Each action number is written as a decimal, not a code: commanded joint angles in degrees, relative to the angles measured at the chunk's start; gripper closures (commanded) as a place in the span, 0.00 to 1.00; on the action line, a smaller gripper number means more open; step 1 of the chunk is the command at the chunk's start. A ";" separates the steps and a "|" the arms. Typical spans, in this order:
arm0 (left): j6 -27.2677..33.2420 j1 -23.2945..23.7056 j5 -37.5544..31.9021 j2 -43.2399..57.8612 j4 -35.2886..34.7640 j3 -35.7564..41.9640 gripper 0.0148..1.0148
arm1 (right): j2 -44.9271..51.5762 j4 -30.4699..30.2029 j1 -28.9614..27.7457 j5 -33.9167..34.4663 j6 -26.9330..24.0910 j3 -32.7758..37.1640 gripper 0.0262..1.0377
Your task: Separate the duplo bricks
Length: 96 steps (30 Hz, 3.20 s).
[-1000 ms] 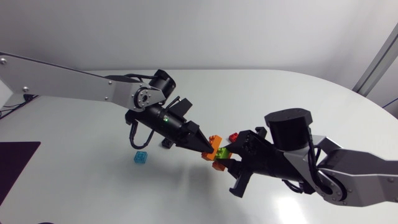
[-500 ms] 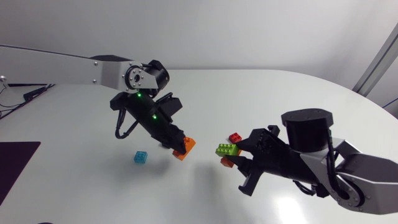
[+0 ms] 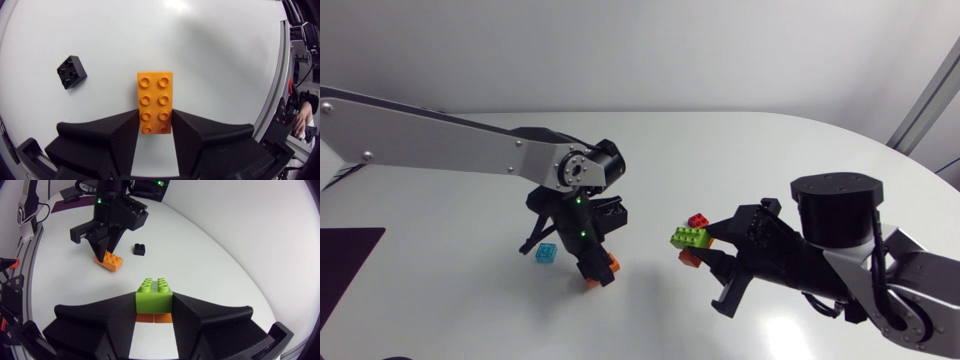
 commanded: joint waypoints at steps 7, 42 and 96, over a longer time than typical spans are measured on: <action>-0.16 -1.83 -0.36 0.87 2.84 -4.97 0.79 | -2.05 -1.42 -1.17 -0.60 -0.68 -1.00 0.66; 38.42 -1.83 19.77 -8.62 -2.43 2.50 0.09 | -6.01 -17.50 -12.07 -30.57 -2.97 3.75 0.66; 39.57 -2.09 38.32 1.93 -9.99 17.44 0.52 | -2.76 -13.46 -11.36 -34.97 0.81 5.68 0.66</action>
